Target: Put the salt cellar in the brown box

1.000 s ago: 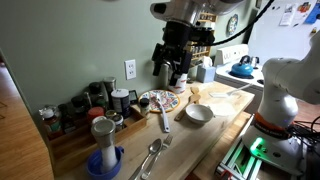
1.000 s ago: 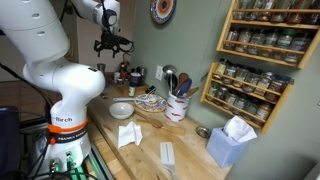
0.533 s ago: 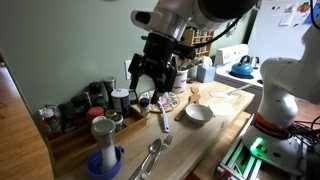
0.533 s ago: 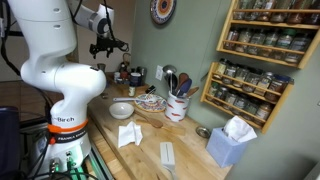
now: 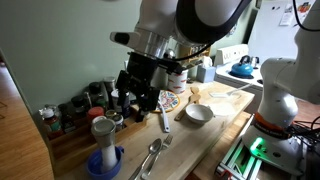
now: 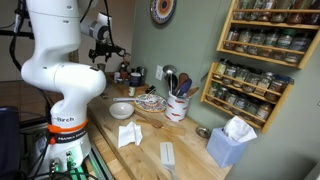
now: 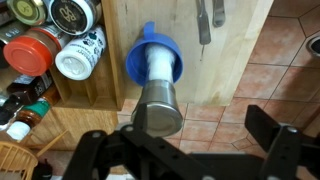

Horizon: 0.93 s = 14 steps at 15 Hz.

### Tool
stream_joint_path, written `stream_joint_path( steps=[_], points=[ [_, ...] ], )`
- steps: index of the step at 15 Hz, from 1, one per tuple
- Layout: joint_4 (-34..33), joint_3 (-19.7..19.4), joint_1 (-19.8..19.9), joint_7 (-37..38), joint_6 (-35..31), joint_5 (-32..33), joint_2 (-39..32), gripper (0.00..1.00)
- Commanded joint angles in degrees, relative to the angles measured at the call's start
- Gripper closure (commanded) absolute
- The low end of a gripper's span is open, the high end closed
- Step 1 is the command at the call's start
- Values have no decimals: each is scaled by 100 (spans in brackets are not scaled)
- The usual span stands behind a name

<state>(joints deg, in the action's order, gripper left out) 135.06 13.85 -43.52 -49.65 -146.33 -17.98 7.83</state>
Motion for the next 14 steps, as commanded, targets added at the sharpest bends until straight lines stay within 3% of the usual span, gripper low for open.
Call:
stream_joint_path(
  steps=[1, 9, 14],
  points=[
    [-21, 165, 168, -10, 17, -25, 0, 0],
    [-421, 312, 474, 66, -245, 44, -539, 0],
    [-601, 627, 693, 171, -318, 110, -951, 0]
  ],
)
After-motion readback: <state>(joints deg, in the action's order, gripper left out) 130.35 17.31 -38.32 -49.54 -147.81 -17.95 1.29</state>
